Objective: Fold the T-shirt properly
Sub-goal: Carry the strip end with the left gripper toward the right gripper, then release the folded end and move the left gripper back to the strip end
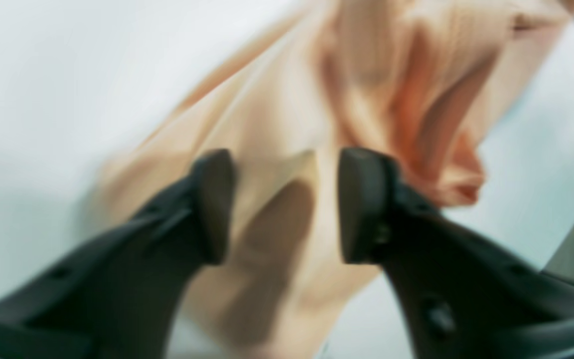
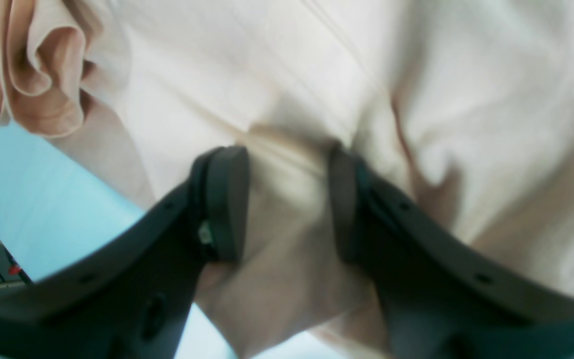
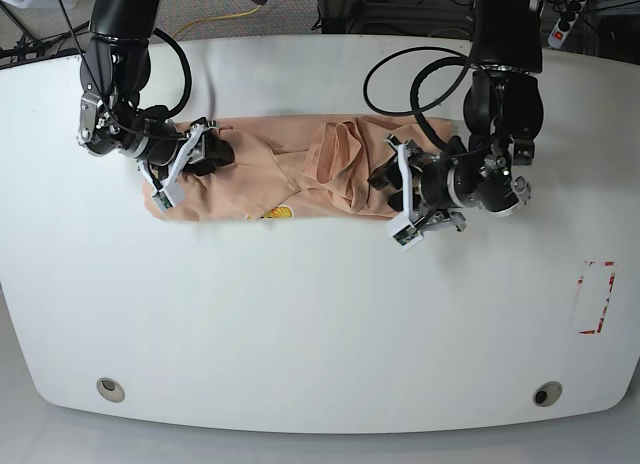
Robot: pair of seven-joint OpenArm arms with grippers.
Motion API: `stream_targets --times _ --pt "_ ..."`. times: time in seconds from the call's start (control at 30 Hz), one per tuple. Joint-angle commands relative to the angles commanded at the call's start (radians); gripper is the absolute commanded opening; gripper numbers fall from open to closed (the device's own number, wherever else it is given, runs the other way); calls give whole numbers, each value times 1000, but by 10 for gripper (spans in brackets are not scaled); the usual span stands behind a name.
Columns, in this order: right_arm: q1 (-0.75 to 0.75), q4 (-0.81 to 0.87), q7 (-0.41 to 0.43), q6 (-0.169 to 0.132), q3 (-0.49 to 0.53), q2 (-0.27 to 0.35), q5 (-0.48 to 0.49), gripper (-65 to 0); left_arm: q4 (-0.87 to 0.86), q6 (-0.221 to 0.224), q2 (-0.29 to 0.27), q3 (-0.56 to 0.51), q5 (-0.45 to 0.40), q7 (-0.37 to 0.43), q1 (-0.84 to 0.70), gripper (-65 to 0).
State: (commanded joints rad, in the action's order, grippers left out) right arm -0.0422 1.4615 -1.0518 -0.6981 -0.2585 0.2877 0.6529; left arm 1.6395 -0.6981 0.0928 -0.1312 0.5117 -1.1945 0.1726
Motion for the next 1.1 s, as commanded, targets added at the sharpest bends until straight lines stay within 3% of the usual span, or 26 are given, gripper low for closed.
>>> stream_targets --times 0.17,0.33,0.47,0.6,0.67,0.97,1.1 --pt "0 0 0 0 0 0 0 -382 -6 0 -11 -133 0 0 58 -404" --pt "0 0 0 0 0 0 0 -382 -71 0 -87 -226 0 0 124 -403" --pt "0 0 0 0 0 0 0 -382 -140 0 -143 -226 2 2 183 -403" --pt "0 0 0 0 0 0 0 -382 -83 0 -176 -196 2 -3 209 -403" --pt "0 0 0 0 0 0 0 -382 -28 0 -166 -187 2 -3 206 -403" --pt "11 0 2 0 0 0 0 -382 138 0 52 -124 2 -20 61 -403" --pt "14 0 2 0 0 -15 0 -382 106 0 84 -84 0 -18 20 -403"
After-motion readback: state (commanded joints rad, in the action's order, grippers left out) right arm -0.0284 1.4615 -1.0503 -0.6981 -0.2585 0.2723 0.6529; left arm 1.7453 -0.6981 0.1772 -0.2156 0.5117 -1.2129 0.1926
